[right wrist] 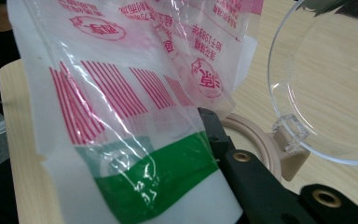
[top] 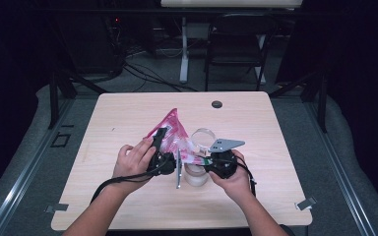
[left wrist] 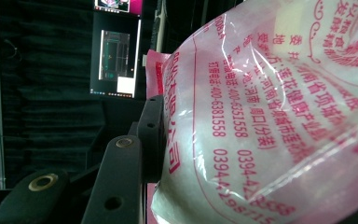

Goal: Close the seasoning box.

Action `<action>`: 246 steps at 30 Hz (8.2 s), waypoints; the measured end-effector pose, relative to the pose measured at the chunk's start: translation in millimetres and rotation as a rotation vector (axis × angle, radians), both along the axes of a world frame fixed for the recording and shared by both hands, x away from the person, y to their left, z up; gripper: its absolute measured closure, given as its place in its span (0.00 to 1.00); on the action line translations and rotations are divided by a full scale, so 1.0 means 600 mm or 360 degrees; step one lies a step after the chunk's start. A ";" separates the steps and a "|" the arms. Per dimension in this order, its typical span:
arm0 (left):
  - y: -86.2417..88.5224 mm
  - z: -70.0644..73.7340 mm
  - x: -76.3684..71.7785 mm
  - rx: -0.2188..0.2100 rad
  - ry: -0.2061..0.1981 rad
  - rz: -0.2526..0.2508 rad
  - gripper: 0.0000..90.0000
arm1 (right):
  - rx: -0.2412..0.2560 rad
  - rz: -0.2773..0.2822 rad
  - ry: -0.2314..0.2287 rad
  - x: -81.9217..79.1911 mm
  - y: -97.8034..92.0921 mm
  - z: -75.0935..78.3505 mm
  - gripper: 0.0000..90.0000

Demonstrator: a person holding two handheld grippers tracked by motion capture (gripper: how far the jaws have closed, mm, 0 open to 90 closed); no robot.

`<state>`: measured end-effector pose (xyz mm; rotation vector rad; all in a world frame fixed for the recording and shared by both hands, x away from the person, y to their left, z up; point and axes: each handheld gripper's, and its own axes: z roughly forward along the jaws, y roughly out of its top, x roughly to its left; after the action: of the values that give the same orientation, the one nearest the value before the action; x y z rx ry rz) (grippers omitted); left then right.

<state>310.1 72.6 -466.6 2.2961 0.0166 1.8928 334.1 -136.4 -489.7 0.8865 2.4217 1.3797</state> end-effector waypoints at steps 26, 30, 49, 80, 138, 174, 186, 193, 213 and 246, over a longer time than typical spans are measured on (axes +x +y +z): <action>-0.004 0.002 0.004 0.0147 0.0054 -0.0062 0.71 | -0.0026 -0.0017 0.0002 -0.011 -0.004 -0.004 1.00; -0.006 0.004 0.001 0.0173 0.0064 -0.0041 0.71 | -0.0025 -0.0020 0.0004 -0.011 -0.006 -0.003 1.00; -0.010 0.009 0.000 0.0236 0.0042 -0.0066 0.69 | -0.0043 -0.0013 0.0014 -0.011 -0.006 -0.005 1.00; -0.002 0.004 0.002 0.0290 0.0109 -0.0062 0.65 | -0.0086 0.0003 0.0046 -0.010 0.001 -0.013 1.00; 0.023 -0.027 0.002 0.0141 0.0222 0.0017 0.70 | -0.0105 0.0013 0.0019 -0.012 0.008 -0.012 1.00; 0.046 -0.084 -0.007 -0.0157 0.0326 0.0092 0.70 | -0.0100 0.0021 -0.0006 -0.015 0.019 -0.013 1.00; 0.053 -0.099 -0.012 -0.0248 0.0367 0.0103 0.71 | -0.0117 0.0025 -0.0016 -0.017 0.024 -0.014 1.00; 0.054 -0.107 -0.012 -0.0255 0.0387 0.0104 0.71 | -0.0132 0.0029 -0.0027 -0.017 0.027 -0.014 1.00; 0.050 -0.122 -0.010 -0.0302 0.0506 0.0149 0.76 | -0.0130 0.0030 -0.0044 -0.018 0.033 -0.013 1.00; 0.061 -0.149 0.020 -0.0711 0.0966 0.0142 0.80 | -0.0045 0.0038 -0.0071 -0.015 0.032 -0.003 0.88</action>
<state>321.9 108.9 -555.7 2.4503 0.5582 1.0080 325.4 -117.0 -491.3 0.8139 2.4198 1.3550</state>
